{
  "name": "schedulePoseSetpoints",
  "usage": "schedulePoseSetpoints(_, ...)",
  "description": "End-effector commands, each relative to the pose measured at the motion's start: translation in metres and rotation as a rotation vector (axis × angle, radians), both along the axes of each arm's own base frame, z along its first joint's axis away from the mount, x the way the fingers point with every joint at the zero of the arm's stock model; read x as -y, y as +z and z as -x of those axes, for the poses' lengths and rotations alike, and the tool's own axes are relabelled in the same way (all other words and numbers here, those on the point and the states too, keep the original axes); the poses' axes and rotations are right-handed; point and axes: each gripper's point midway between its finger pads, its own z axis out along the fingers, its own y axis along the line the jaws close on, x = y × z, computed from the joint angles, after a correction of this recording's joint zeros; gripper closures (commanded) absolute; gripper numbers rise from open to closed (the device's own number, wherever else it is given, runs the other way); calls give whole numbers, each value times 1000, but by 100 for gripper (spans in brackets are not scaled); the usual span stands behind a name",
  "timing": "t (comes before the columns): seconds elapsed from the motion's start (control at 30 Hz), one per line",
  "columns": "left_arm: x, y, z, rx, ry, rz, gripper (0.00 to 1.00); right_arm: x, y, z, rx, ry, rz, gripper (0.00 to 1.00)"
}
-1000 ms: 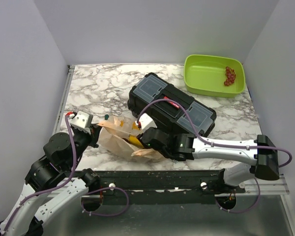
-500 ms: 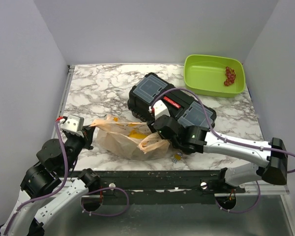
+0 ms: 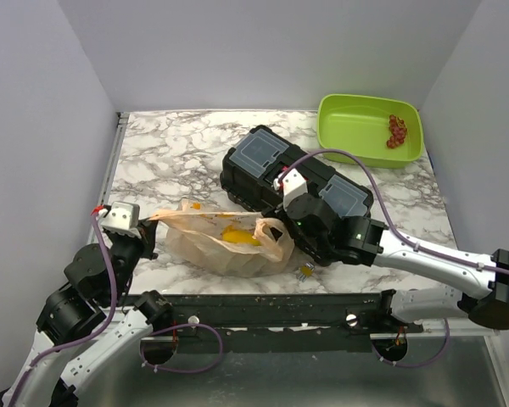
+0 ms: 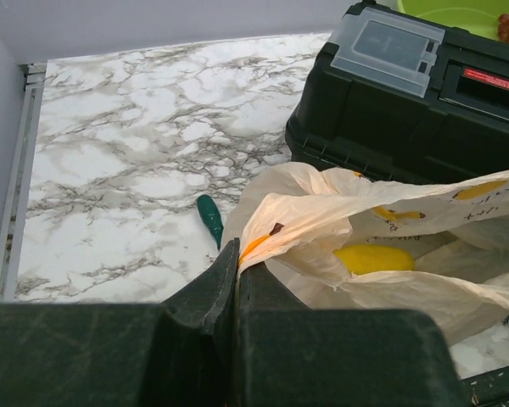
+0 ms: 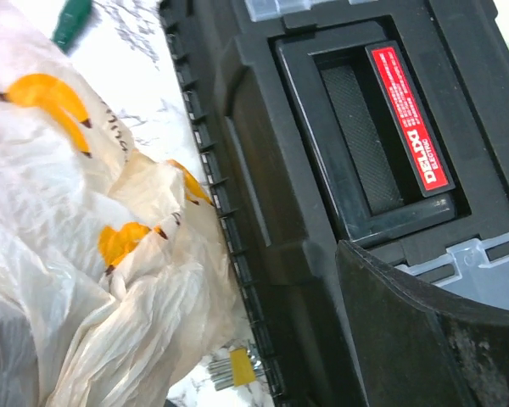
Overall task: Take the fake fruits out of the plastic bag
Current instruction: Adjust the plastic bag at the center of the board, then take out the fake fruit from the plastic bag.
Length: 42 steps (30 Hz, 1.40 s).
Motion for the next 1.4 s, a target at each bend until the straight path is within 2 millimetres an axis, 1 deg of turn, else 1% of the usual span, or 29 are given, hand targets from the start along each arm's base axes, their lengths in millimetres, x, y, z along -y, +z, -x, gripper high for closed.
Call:
schedulePoseSetpoints(0.0,8,9,-3,34,-30,16,100,-11,42,21,-37,120,-162,6)
schedulePoseSetpoints(0.1,9,12,-3,40,-38,16,100,-6,76,29,-27,139,-244,0)
schedulePoseSetpoints(0.17,10,13,-4,48,-43,15,100,-3,96,32,-20,147,-286,0)
schedulePoseSetpoints(0.23,11,14,-4,53,-44,18,100,-3,108,35,-24,154,-302,0)
schedulePoseSetpoints(0.37,16,15,-6,55,-61,15,100,-8,124,35,-25,164,-320,0)
schedulePoseSetpoints(0.4,17,16,-7,55,-65,15,100,-12,130,37,-26,184,-335,0)
schedulePoseSetpoints(0.57,23,18,-8,50,-88,18,100,-46,152,51,-57,338,-398,0)
schedulePoseSetpoints(0.7,27,19,-10,50,-101,20,100,-70,183,54,-46,412,-466,0)
schedulePoseSetpoints(0.77,29,20,-11,48,-106,19,100,-86,198,57,-55,458,-514,0)
schedulePoseSetpoints(0.83,31,21,-12,43,-109,16,100,-108,202,67,-105,543,-541,5)
schedulePoseSetpoints(0.9,32,22,-12,41,-110,14,100,-126,205,79,-172,621,-564,15)
schedulePoseSetpoints(0.93,32,22,-12,38,-111,13,100,-133,205,85,-207,657,-579,19)
schedulePoseSetpoints(1.0,32,24,-13,39,-112,14,100,-146,202,101,-279,733,-614,20)
schedulePoseSetpoints(1.1,32,23,-13,39,-110,10,100,-158,191,120,-338,790,-630,24)
schedulePoseSetpoints(1.17,32,22,-14,37,-109,6,100,-162,176,124,-366,780,-603,27)
schedulePoseSetpoints(1.23,33,22,-15,36,-109,4,100,-164,155,122,-393,738,-559,34)
schedulePoseSetpoints(1.3,34,21,-15,31,-112,1,100,-164,128,115,-411,671,-497,39)
schedulePoseSetpoints(1.37,34,21,-15,31,-112,1,100,-159,101,101,-394,565,-413,44)
